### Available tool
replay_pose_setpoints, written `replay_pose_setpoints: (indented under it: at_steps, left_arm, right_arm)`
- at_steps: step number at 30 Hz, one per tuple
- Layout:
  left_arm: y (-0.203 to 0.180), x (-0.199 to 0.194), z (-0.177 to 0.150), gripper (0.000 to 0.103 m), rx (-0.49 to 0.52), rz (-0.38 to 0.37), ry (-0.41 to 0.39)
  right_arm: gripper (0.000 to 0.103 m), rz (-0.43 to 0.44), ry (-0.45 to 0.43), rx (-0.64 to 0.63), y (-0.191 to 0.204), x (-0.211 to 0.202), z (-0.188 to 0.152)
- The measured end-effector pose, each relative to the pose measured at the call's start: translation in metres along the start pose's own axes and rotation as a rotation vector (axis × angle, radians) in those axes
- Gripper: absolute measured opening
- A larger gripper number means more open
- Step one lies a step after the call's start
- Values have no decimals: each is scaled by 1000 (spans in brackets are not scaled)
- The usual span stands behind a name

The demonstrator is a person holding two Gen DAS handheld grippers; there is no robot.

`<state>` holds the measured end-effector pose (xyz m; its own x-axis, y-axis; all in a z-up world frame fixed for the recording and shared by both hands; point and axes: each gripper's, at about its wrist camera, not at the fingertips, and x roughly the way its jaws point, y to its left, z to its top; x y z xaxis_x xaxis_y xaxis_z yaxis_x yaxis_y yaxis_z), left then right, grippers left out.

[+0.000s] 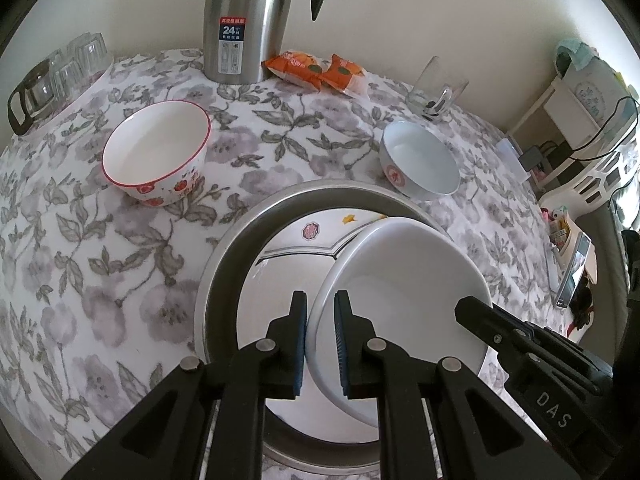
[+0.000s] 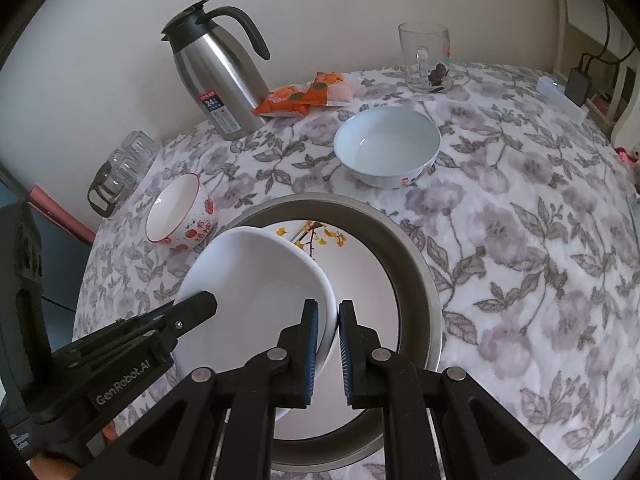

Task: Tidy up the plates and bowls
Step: 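Lower the white square bowl onto the plate inside the basin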

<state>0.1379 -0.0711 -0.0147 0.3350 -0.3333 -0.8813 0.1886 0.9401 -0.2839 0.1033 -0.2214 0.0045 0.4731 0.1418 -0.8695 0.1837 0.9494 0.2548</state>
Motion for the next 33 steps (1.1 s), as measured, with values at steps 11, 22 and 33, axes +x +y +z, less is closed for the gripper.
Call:
replay_pose_setpoints:
  at_steps: [11, 22, 33]
  left_arm:
    - [1, 8, -1, 12, -8, 6, 24]
    - [1, 12, 0, 12, -12, 2, 27]
    - [2, 11, 1, 12, -16, 0, 27]
  right_arm:
    - [12, -2, 20, 11, -2, 8, -1]
    - [12, 6, 36, 22, -5, 16, -3]
    - [13, 10, 37, 24, -6, 16, -3]
